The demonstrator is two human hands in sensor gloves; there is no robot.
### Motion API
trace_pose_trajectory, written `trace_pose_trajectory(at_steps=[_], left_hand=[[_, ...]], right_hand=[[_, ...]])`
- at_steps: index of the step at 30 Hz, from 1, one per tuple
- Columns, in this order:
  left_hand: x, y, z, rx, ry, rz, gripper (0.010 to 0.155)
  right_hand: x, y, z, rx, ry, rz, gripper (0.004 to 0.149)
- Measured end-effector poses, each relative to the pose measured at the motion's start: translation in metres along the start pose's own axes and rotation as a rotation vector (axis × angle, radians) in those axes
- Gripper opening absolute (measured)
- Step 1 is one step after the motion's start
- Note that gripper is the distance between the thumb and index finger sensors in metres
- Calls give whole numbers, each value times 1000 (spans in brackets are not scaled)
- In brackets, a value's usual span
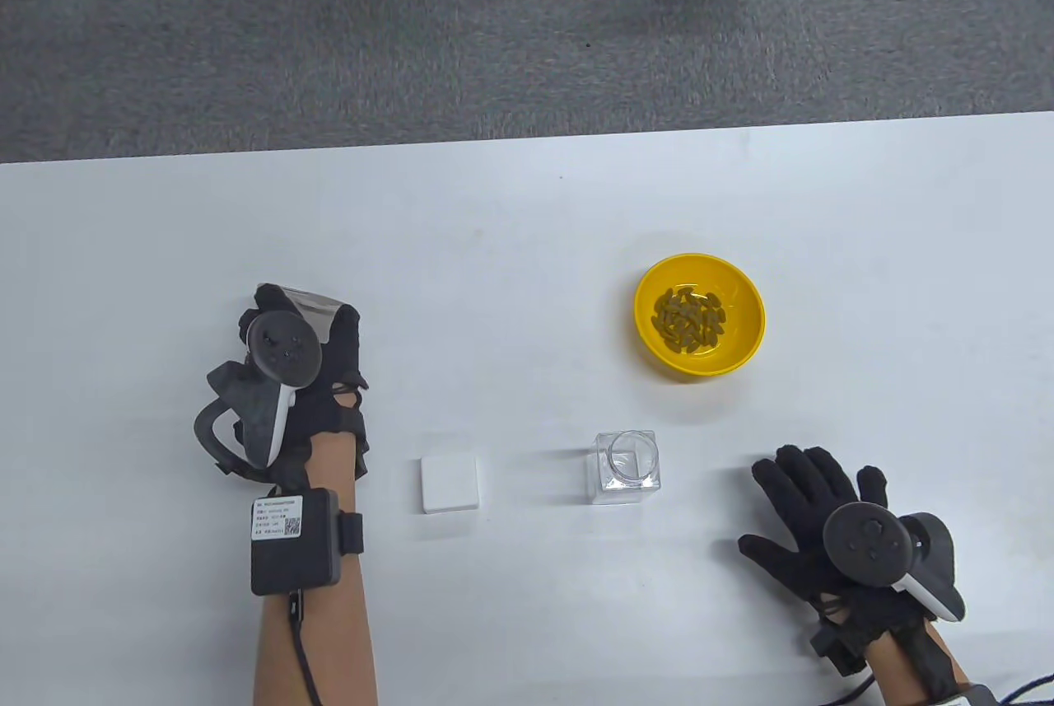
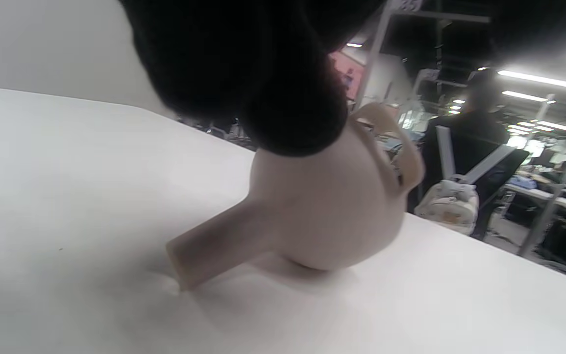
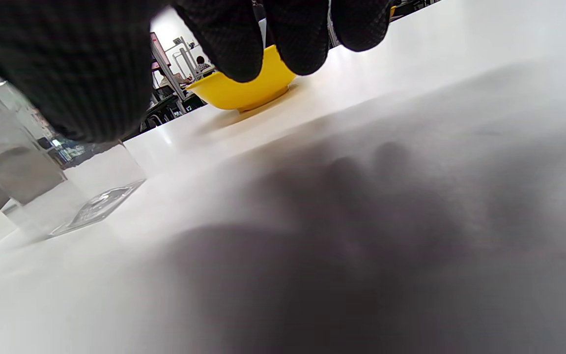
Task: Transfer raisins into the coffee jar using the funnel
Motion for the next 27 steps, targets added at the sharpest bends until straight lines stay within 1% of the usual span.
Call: trace_pose_trajectory(at_steps=[2, 4, 6, 8, 11, 12, 14, 16, 18, 21, 23, 27], left_hand=[[11, -12, 3, -59, 10, 72, 93], [20, -20, 7, -102, 12, 114, 94], [29, -27, 11, -129, -2, 144, 94], [38, -32, 12, -133, 35, 181, 95], [37, -35, 8, -108, -19, 150, 95], [38, -36, 7, -99, -37, 164, 95], [41, -36, 7, -93, -18, 180, 92], [42, -36, 8, -90, -6, 183, 85], [42, -36, 8, -93, -12, 170, 72], [40, -34, 7, -65, 28, 132, 66], [37, -32, 8, -51, 39, 133, 64], [22, -22, 9, -14, 213, 155, 63]], right_hand=[[1, -1, 2, -2, -7, 4, 83], [1, -3, 3, -6, -17, 1, 83], [0, -4, 5, -12, -25, -7, 83], [0, -5, 7, -14, -30, -11, 83], [0, -6, 7, -15, -34, -16, 83], [0, -6, 7, -14, -35, -19, 83], [-1, -6, 6, -6, -39, -22, 83], [-1, -5, 6, -2, -40, -21, 83], [-2, -6, 6, 2, -42, -22, 83], [-3, -6, 5, 0, -45, -29, 83], [-3, -5, 5, -2, -47, -33, 83], [-3, -5, 6, -6, -61, -38, 82]])
Point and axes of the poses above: the tracker on the back of each hand, its own z axis roughly to the little-finger side, its own y axis roughly from the fingertips to the wrist, x = y × z, the point moved 4 cm from there along -y, roughly from the wrist to the fingertips, and after that the axes turned 5 degrees about y, right-handed, at the moved point
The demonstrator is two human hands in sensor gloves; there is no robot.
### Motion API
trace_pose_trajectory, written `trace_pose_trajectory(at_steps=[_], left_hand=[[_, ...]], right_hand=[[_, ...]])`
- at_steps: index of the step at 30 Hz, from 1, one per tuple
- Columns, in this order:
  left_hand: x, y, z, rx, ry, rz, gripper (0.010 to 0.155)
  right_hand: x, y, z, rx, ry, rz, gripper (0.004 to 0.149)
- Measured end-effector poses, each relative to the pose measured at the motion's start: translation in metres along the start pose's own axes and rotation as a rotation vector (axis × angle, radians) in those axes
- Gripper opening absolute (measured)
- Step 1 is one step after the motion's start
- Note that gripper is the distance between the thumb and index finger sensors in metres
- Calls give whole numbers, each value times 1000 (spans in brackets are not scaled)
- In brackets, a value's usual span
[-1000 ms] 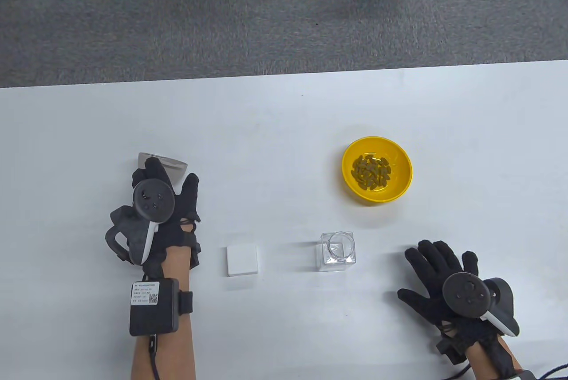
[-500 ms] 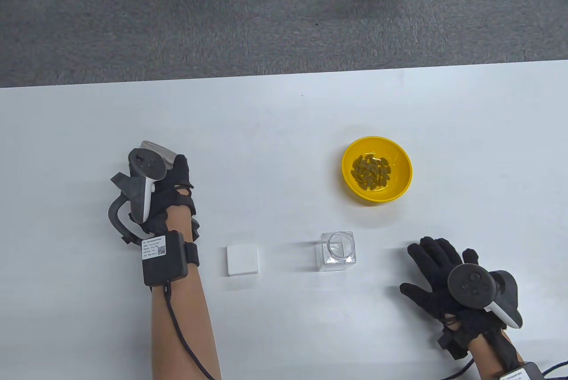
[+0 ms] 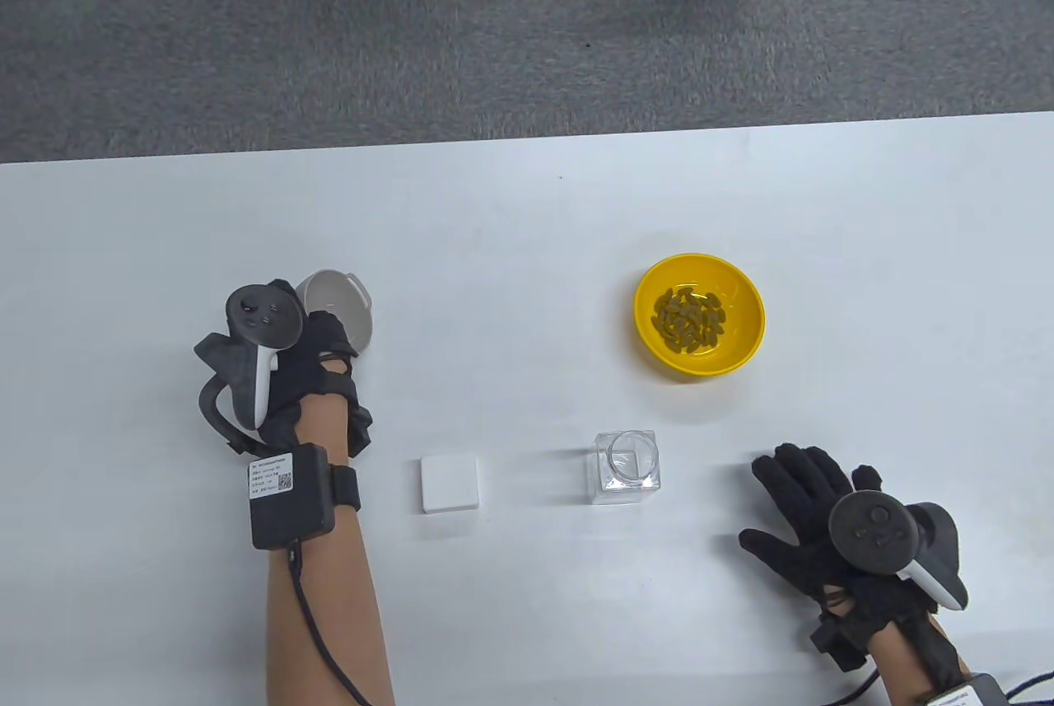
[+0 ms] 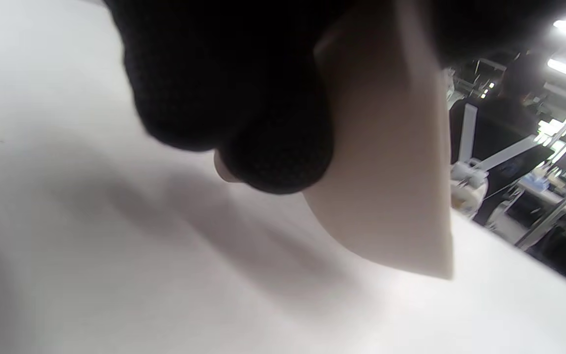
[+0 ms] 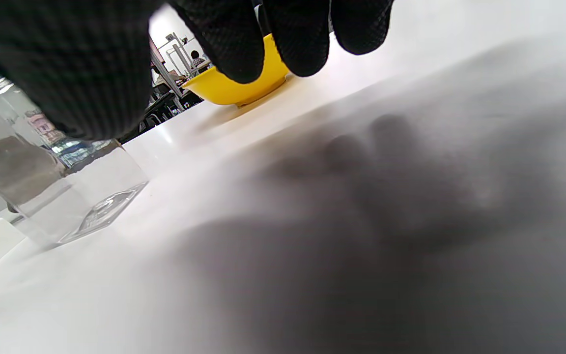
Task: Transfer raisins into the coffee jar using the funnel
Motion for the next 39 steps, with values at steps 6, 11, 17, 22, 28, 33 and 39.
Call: trace_pose_trajectory(at_steps=[6, 11, 17, 22, 28, 33, 39], left_hand=[[-19, 36, -26, 142, 219, 124, 62], [-27, 76, -55, 259, 360, 238, 62], [-28, 124, -92, 376, 440, 388, 61], [-11, 159, -118, 451, 512, 570, 61], [14, 184, -137, 485, 483, 693, 62], [38, 192, -141, 469, 439, 779, 62], [62, 203, -141, 477, 382, 827, 62]], right_hand=[[1, 1, 2, -6, -26, 0, 81], [1, 1, 2, -6, -30, -2, 82], [3, 4, 1, 2, -46, 1, 81], [6, 8, 0, 10, -58, 13, 81], [8, 11, 2, 15, -76, 17, 81], [9, 12, 6, 6, -96, 12, 81], [9, 12, 8, 4, -113, 1, 81]])
Point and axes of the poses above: the tracker on the back of each hand, its own z axis roughly to the little-finger side, its own y axis roughly from the fingertips to the wrist, x = y × z, the point moved 4 cm from there along -y, roughly from the wrist to the fingertips, and after that the axes turned 5 degrees about y, right-handed, at the moved point
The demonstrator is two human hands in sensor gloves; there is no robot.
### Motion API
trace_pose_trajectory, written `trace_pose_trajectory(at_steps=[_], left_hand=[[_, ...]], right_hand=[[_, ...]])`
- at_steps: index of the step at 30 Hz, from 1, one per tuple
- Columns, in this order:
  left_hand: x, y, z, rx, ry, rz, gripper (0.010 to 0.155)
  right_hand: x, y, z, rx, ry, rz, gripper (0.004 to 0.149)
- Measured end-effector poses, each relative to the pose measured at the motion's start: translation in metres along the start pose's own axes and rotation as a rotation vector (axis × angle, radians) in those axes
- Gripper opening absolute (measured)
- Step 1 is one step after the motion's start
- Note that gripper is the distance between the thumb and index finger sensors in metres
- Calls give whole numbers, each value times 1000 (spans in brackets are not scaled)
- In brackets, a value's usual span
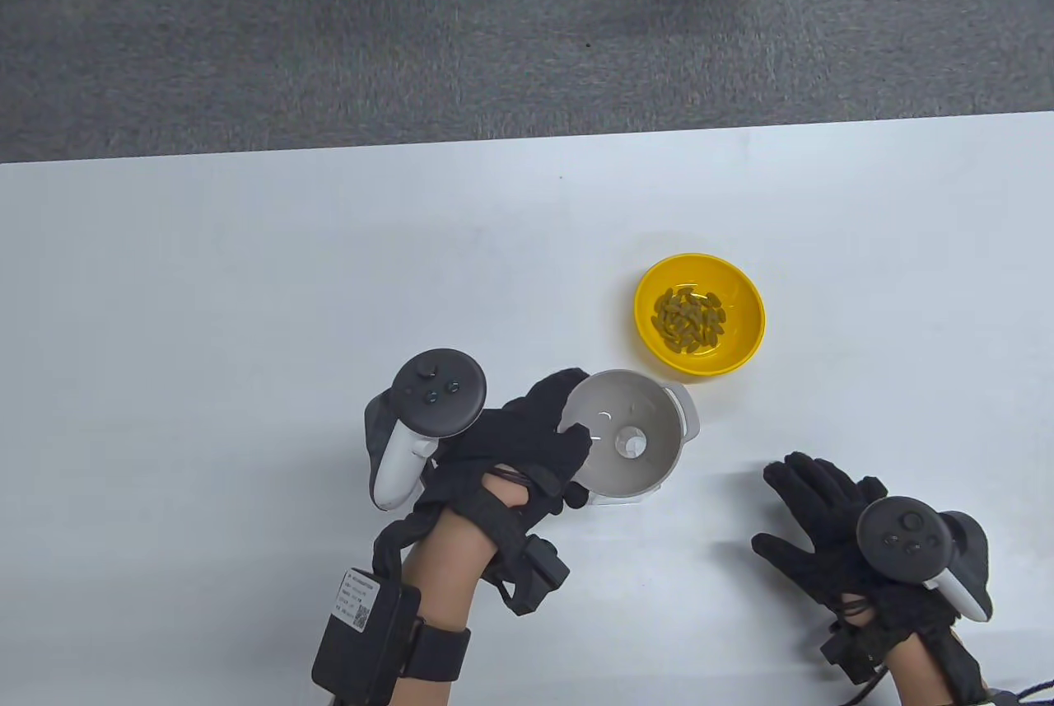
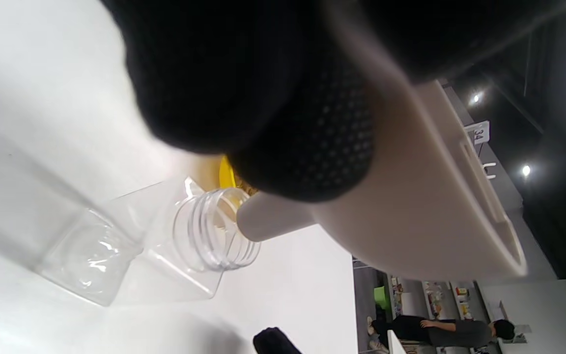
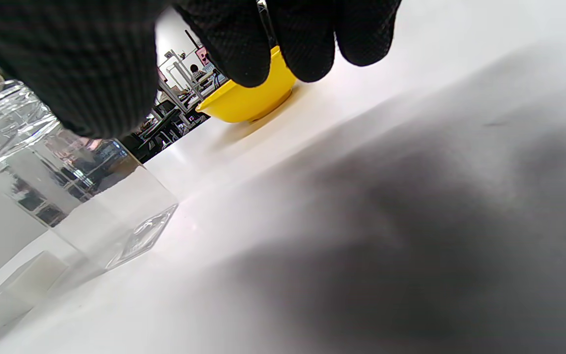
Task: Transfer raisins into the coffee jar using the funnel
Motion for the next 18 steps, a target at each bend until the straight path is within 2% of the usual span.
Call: trace_pose_trajectory(at_steps=[9, 15, 18], left_hand=[[18, -15, 16, -78, -69, 40, 65], [20, -14, 21, -56, -66, 23, 69], [11, -6, 19, -23, -107, -26, 72]], right_hand=[[-2, -1, -1, -4, -6, -24, 81], [0, -1, 0, -18, -11, -24, 81], [0, -1, 1, -20, -17, -26, 80]])
Point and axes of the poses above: the tracker on the back of each hand, its own z axis roughly to the little-finger side, its own y axis roughly from the fingertips to the wrist, x = y × z, the point moved 4 cm from there along -y, roughly from the wrist to the fingertips, and after that the axes turned 5 degrees about y, right-handed, at the moved point
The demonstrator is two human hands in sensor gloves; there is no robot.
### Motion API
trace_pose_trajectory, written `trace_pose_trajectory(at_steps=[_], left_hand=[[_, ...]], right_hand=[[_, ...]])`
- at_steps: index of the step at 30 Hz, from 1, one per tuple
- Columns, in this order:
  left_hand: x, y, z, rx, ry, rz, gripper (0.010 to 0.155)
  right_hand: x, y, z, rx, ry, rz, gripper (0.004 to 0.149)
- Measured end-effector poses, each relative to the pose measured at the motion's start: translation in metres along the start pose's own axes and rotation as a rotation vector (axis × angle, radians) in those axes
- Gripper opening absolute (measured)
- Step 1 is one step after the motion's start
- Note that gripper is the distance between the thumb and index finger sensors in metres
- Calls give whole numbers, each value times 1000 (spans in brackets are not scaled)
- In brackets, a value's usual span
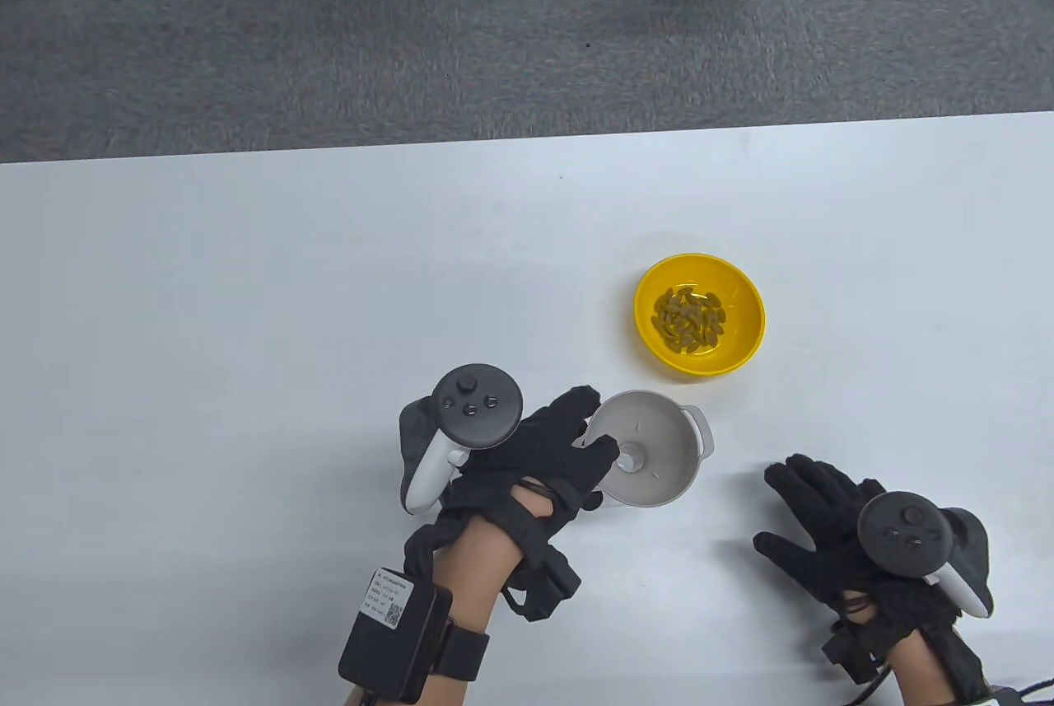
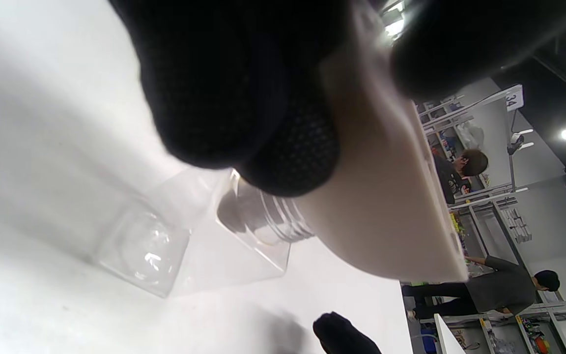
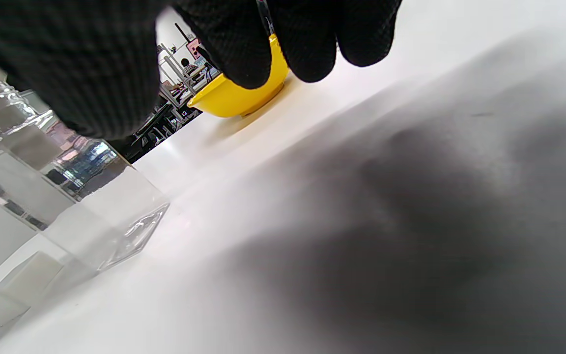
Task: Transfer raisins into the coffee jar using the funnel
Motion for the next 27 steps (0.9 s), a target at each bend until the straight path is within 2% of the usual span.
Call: trace_pose_trajectory(at_steps=[2, 6, 9, 13, 17, 19, 27], left_hand=[[-12, 8, -2, 25, -33, -81, 71], [-49, 38, 0, 110, -121, -337, 67], [-70, 63, 8, 136, -212, -455, 70], [-94, 100, 25, 128, -492, -585, 74], [-104, 124, 50, 93, -765, -634, 77], [-106, 132, 63, 77, -848, -642, 78], [-107, 143, 115, 47, -1048, -616, 80]], right_hand=[[0, 0, 0, -2, 1, -2, 81], [0, 0, 0, -7, -3, -6, 80], [-1, 0, -2, -4, 2, -2, 80], [-4, -1, -5, -2, 20, -11, 80], [-6, -2, -5, -9, 32, -21, 80], [-7, -3, -5, -13, 38, -23, 80], [-10, -2, -6, -25, 65, -21, 80]])
Point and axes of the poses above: the tracker on the back of each hand, its own z axis roughly to the little-finger side, its own y axis roughly from the fingertips to the wrist, x = y × z, the point moved 4 cm from there along -y, roughly from the wrist to the fingertips, and after that the axes turned 5 degrees about y, right-handed, at the moved point
